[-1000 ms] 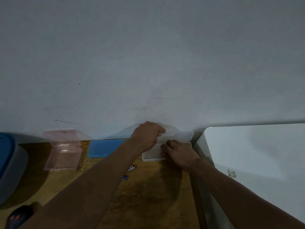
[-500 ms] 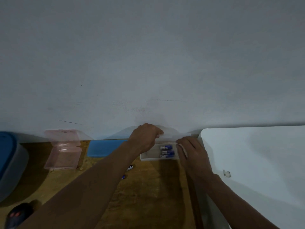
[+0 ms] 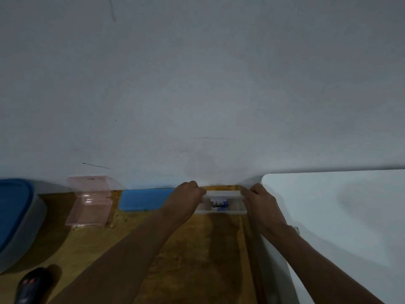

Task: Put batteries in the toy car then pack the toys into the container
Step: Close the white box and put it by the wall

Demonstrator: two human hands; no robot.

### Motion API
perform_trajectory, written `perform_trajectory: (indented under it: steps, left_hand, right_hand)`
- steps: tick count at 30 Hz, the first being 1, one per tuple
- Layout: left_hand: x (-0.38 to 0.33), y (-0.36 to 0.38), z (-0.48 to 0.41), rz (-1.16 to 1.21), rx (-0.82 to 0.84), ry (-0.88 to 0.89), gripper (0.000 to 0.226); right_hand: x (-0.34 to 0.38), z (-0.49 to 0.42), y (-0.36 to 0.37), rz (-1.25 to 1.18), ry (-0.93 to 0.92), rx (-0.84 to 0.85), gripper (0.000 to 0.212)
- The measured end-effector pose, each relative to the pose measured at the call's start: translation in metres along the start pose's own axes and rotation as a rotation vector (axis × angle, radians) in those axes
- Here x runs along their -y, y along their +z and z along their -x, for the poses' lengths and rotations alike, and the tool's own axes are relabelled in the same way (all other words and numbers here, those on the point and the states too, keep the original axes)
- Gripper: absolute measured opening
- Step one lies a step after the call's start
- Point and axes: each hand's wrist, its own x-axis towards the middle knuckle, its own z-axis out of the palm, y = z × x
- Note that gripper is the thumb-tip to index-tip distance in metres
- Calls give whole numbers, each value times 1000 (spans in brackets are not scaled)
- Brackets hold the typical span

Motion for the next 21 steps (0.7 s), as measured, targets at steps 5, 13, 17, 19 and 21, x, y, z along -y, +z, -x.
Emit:
perform_trajectory:
  steps: [5, 13, 17, 19, 21]
  left_hand:
    - [2, 7, 17, 10, 24, -54, 34]
    - [0, 18, 26, -86, 68, -65, 38]
    - [-1, 21, 26, -114, 80, -62, 38]
    - [-1, 22, 25, -124, 85, -64, 37]
    - [-3, 21, 23, -133, 80, -68, 36]
  right_hand:
    - [-12, -2, 11, 70, 68, 23, 24]
    - [-11, 6, 14, -53, 223, 210, 38]
    - [-9, 7, 10, -30, 200, 223, 39]
    - [-10, 5, 12, -32, 211, 199, 38]
    - [-14, 3, 18, 53, 186, 209, 44]
